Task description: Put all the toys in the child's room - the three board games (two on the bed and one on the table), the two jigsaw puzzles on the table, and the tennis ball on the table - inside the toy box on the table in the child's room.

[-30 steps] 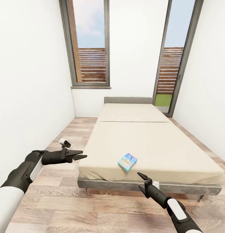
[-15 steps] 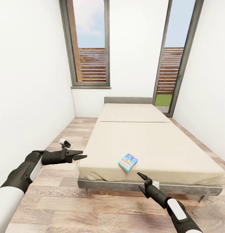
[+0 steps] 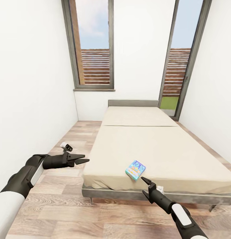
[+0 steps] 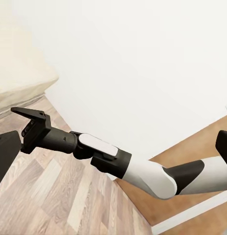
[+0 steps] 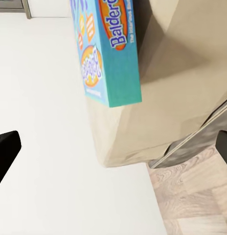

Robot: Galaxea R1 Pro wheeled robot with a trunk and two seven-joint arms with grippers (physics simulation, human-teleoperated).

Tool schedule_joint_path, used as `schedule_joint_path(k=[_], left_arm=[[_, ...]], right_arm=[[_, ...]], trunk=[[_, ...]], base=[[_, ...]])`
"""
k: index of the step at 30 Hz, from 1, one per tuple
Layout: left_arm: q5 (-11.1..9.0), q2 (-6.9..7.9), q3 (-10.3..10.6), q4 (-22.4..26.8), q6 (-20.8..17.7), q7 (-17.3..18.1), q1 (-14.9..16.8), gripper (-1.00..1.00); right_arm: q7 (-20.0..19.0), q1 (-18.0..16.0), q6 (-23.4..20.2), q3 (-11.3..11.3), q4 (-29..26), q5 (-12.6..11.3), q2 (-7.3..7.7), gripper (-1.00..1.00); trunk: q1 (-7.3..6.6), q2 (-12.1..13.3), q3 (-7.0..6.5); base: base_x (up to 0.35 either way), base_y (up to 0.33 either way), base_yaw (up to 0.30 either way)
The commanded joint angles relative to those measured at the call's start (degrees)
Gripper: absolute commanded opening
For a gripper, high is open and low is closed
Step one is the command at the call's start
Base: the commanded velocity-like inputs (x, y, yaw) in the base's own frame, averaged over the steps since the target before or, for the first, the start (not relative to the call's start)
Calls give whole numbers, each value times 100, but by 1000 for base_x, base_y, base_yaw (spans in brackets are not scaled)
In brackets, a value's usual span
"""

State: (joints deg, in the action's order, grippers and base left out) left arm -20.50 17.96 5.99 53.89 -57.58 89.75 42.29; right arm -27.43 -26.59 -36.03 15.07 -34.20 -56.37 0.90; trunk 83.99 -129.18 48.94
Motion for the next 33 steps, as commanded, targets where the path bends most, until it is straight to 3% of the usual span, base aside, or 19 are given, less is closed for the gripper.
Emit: schedule_joint_path(k=[1,33], left_arm=[[-6,6,17,-1,-61,25,5,100],[-6,-3,28,-1,-49,25,7,100]], right_arm=[[-3,-4,-45,23,1,-15,-3,100],[1,-4,-45,23,1,-15,-3,100]], trunk=[[-1,-3,6],[-1,-3,6]], base=[[13,10,0],[67,40,0]])
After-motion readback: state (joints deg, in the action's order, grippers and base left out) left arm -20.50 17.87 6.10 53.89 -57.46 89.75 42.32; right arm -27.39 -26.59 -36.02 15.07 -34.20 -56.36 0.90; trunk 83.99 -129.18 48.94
